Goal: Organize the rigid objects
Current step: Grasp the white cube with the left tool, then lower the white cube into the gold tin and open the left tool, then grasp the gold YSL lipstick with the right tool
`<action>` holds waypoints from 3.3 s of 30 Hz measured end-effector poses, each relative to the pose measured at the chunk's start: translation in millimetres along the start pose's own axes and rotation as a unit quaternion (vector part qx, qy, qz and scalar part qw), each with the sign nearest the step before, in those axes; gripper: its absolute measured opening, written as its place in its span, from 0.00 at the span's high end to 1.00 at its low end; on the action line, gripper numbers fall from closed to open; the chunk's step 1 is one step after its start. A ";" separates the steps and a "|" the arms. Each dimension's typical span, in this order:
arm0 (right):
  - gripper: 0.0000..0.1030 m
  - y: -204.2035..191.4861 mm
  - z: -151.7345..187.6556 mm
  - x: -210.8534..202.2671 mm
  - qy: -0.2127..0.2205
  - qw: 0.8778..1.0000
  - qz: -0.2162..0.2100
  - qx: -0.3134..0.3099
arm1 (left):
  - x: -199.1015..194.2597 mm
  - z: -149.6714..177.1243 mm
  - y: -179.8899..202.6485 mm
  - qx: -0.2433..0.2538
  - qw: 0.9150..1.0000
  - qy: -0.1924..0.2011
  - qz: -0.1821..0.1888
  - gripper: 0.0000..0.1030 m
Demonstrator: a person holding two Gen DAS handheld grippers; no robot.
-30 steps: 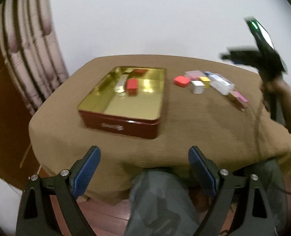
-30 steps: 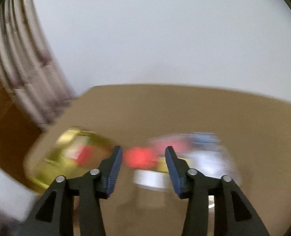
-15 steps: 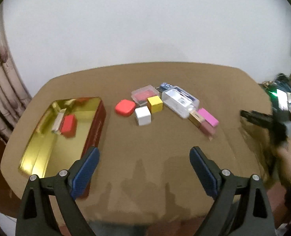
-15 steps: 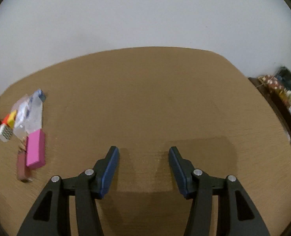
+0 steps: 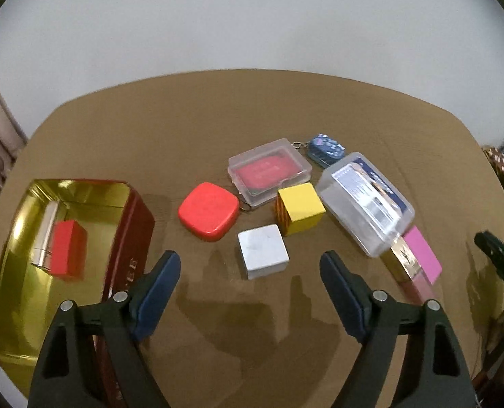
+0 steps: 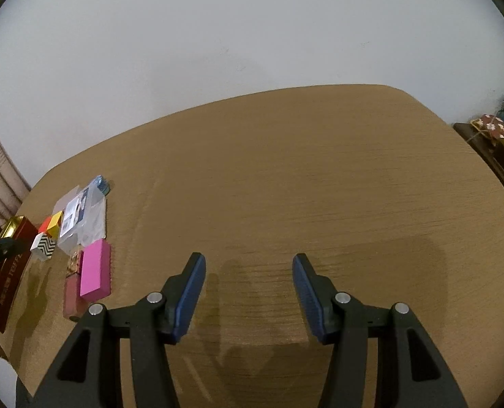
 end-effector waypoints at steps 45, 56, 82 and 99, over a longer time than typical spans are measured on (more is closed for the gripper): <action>0.47 16.2 5.5 -5.3 -0.011 1.000 -0.007 0.004 | -4.6 -30.6 -153.2 -0.045 0.995 -0.037 -0.080 0.73; 0.47 16.4 5.5 -5.1 -0.012 1.000 -0.008 0.005 | 36.1 -19.6 -146.6 -0.041 0.994 -0.056 -0.085 0.72; 0.47 -132.9 45.5 -8.6 -0.110 0.972 -0.164 -0.128 | -132.8 147.2 -47.1 -0.094 0.995 0.038 0.022 0.29; 0.47 -156.7 27.0 23.1 -0.130 0.975 -0.128 -0.125 | -109.9 171.7 -63.8 -0.100 0.993 -0.005 0.059 0.29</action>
Point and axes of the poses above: each gripper's, at about its wrist camera, not at the fingertips, and x roughly the way its jaws point, y to its right, z to its underside, the point moved 2 cm from there along x, roughly the way its jaws point, and after that the axes turned 1 degree about x, right-handed, at the moved point
